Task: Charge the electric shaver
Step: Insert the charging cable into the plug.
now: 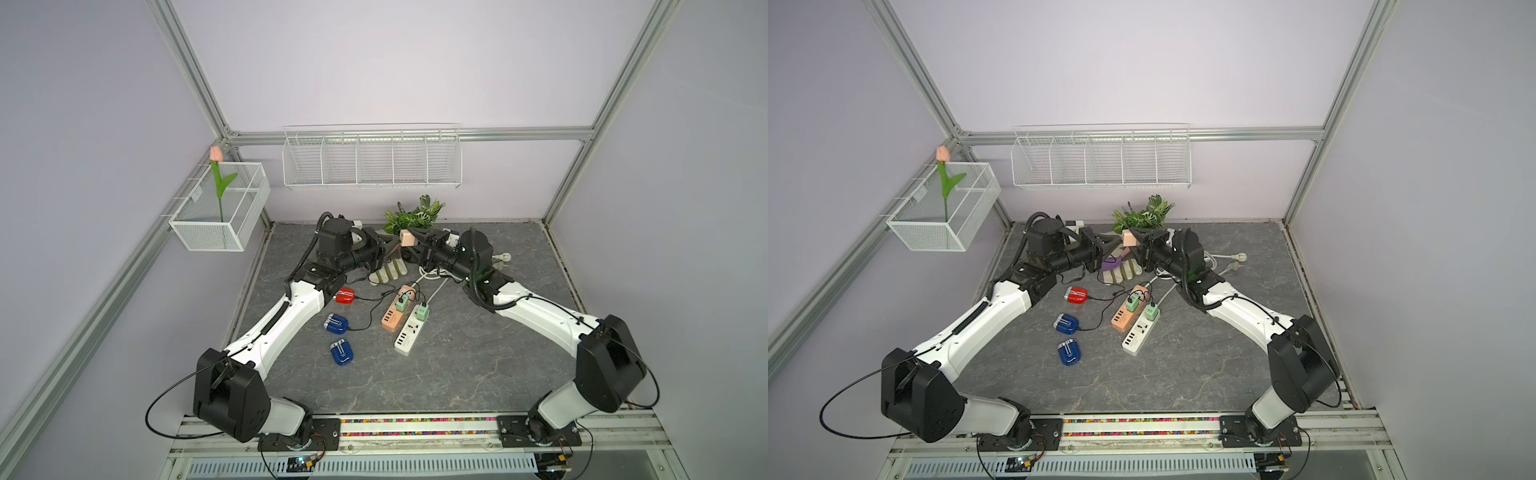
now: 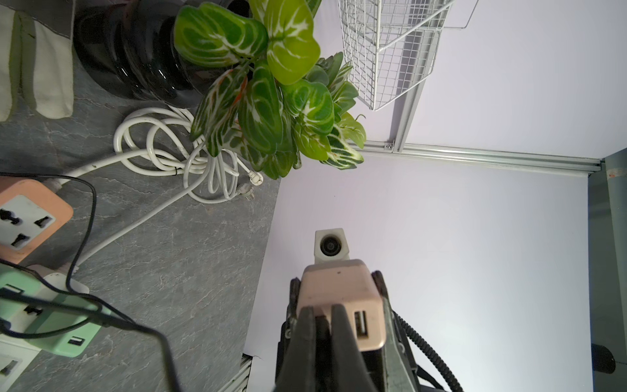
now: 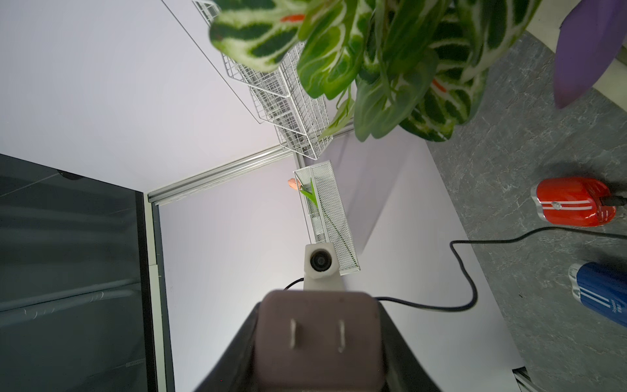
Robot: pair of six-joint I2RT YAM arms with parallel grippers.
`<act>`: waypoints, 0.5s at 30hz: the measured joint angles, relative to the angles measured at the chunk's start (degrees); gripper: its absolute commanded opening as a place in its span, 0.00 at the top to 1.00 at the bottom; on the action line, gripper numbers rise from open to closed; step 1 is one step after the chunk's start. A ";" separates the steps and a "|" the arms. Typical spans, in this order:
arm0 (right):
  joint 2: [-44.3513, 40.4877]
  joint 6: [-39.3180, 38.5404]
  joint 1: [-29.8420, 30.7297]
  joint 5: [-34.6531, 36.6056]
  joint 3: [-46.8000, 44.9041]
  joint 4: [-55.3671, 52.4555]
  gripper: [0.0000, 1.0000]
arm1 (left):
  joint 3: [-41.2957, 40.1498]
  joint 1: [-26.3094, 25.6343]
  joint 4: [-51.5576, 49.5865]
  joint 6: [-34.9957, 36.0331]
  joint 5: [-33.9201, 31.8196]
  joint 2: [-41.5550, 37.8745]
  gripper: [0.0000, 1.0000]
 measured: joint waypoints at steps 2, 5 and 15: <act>0.00 -0.09 -0.04 -0.02 0.07 -0.81 0.93 | 0.00 0.13 -0.09 0.46 0.57 0.33 1.00; 0.00 -0.11 -0.20 -0.02 0.42 -2.34 0.93 | 0.00 0.13 -0.07 0.85 1.09 0.96 1.00; -0.24 -0.24 -0.31 -2.45 1.90 -9.77 0.93 | 1.05 -0.83 -9.01 9.92 -1.31 -1.27 0.36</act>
